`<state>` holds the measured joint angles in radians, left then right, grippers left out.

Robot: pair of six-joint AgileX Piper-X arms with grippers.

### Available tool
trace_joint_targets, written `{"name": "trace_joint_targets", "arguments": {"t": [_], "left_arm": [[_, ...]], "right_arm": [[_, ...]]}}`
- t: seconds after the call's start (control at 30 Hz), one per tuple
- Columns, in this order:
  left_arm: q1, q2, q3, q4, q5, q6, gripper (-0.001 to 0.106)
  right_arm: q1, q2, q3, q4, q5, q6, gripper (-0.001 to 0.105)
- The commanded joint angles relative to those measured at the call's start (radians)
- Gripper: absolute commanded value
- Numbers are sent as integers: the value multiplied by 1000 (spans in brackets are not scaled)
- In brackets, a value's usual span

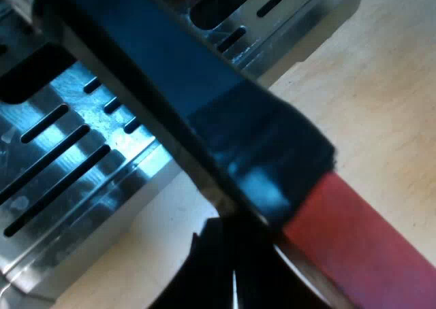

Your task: Put the handle in the coffee machine

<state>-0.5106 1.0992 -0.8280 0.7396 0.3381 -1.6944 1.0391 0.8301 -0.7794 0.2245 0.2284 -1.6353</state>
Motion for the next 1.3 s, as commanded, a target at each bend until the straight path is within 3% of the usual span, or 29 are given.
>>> {"name": "trace_joint_targets", "arguments": {"t": [0.03, 0.13, 0.33, 0.4, 0.43, 0.53, 0.57, 0.6, 0.63, 0.67, 0.7, 0.73, 0.9, 1.1, 1.2, 1.3], "left_arm": [[-20, -79, -36, 10, 115, 46, 0], [37, -137, -36, 58, 44, 74, 0], [226, -210, -36, 119, 39, 85, 0], [329, -242, -36, 156, 39, 139, 3], [342, -249, -36, 162, 39, 152, 6], [409, -275, -36, 201, 39, 168, 26], [448, -291, -36, 222, 39, 168, 50], [456, -298, -36, 226, 41, 168, 55], [480, -316, -36, 231, 46, 168, 70], [496, -326, -36, 235, 47, 168, 73], [513, -340, -42, 236, 47, 168, 73], [518, -347, -44, 235, 47, 168, 72], [534, -416, -83, 226, 47, 168, 59], [534, -435, -156, 220, 47, 138, 59], [534, -435, -192, 223, 47, 79, 59], [534, -435, -220, 231, 47, 77, 59]], "right_arm": [[2, -12, -4, -4, -8, 1, 44], [2, -12, 1, -4, -8, 1, 44], [2, -12, 5, 8, -8, 1, 44], [2, -12, 5, 12, -11, 1, 45], [2, -12, 5, 12, -11, 9, 46], [2, -12, -4, 28, -11, 47, 55], [2, -12, -5, 30, -11, 48, 56], [2, -12, -9, 38, -11, 49, 59], [2, -12, -10, 45, -11, 49, 62], [2, -12, -18, 61, -17, 49, 70], [-1, -12, -46, 107, -77, 49, 83], [0, -12, -63, 137, -75, 49, 85], [-76, -12, -135, 269, -68, 49, 85], [-265, -12, -223, 398, -96, 38, 85], [-387, -12, -268, 467, -177, 33, 85], [-477, -12, -288, 519, -200, 24, 85]]}}
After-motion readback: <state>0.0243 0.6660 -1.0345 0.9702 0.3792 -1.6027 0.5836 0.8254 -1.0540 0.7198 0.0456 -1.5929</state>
